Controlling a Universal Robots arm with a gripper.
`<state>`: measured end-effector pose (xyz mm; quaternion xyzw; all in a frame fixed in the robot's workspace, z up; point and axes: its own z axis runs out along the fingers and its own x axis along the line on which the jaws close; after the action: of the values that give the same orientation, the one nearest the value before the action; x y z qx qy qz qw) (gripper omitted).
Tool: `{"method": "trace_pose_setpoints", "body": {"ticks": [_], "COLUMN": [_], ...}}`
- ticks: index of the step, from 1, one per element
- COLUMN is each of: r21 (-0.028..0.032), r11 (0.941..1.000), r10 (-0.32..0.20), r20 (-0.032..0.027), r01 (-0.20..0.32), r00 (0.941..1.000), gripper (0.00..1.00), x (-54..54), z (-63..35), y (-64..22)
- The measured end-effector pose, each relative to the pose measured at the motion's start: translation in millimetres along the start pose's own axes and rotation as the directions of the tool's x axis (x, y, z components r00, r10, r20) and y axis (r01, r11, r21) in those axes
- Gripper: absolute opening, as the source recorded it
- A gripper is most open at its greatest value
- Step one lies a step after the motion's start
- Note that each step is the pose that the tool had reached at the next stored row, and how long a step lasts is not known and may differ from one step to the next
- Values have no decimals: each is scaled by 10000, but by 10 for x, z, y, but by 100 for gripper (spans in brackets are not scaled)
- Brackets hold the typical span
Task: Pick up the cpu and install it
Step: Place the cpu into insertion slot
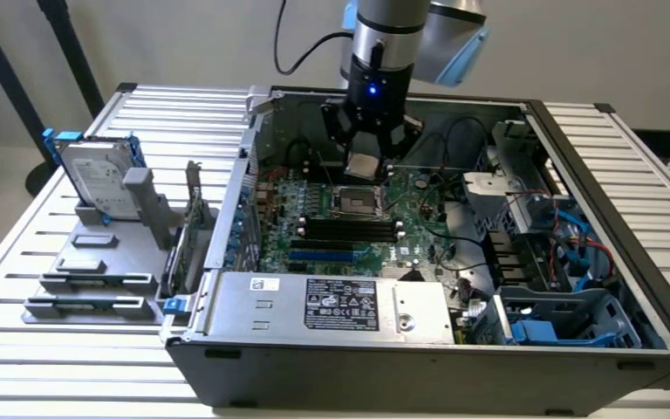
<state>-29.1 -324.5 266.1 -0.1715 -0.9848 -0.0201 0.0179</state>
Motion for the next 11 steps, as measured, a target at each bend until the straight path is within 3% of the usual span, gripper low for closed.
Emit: {"method": "trace_pose_setpoints", "body": {"ticks": [5,11], "r21": [-39,-91], "r11": [9958,9801], "r10": [912,1984], "r20": [29,58], "r01": [-912,-1984], "r00": [9958,9801], "gripper": [55,55], "x": [-2,-4], "z": [45,103], "y": [-2,-3]}}
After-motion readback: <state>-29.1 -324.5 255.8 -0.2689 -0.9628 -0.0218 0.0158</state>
